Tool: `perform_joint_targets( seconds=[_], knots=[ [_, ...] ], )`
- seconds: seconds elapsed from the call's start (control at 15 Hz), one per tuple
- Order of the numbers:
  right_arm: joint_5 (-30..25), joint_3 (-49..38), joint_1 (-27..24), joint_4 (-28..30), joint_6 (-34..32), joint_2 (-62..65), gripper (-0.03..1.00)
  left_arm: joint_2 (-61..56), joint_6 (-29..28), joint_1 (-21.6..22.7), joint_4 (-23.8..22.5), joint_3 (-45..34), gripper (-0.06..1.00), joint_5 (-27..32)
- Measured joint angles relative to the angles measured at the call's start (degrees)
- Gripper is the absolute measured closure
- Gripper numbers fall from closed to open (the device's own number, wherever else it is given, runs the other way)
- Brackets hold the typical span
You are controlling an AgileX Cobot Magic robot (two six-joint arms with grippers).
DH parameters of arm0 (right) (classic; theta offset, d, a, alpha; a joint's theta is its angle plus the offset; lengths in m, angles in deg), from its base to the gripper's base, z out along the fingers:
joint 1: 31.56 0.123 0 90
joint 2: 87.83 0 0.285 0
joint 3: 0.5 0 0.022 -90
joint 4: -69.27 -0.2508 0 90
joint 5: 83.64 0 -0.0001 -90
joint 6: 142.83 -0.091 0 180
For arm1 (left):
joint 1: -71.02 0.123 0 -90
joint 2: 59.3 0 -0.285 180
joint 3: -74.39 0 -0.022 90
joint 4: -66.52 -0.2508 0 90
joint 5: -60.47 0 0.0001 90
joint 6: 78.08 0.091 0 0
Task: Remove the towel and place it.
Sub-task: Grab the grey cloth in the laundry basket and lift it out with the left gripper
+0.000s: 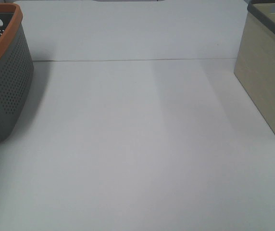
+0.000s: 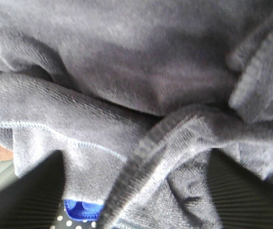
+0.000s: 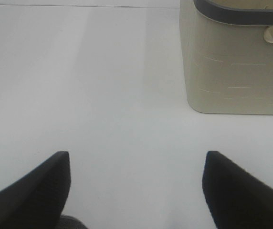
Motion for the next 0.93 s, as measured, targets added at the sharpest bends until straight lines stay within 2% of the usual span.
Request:
perform_joint_targets(
  seconds=[0.2,0.27,0.33,0.47,0.73,0.93],
  knots=[
    [0.00,0.00,0.00,0.00,0.00,0.00,0.21,0.00,0.00,0.00,-0.34,0.00,0.73,0.00],
    [0.00,0.00,0.00,0.00,0.00,0.00,0.21,0.00,0.00,0.00,-0.34,0.00,0.86,0.00],
    [0.00,0.00,0.00,0.00,0.00,0.00,0.21,0.00,0.00,0.00,-0.34,0.00,0.93,0.00],
    [0.00,0.00,0.00,0.00,0.00,0.00,0.21,0.00,-1.43,0.00,-0.34,0.00,0.94,-0.34],
    [0.00,0.00,0.00,0.00,0.00,0.00,0.21,0.00,-9.00,0.00,0.00,0.00,0.94,-2.18],
    [0.00,0.00,0.00,0.00,0.00,0.00,0.21,0.00,-11.92,0.00,0.06,0.00,0.94,-2.18]
  ],
)
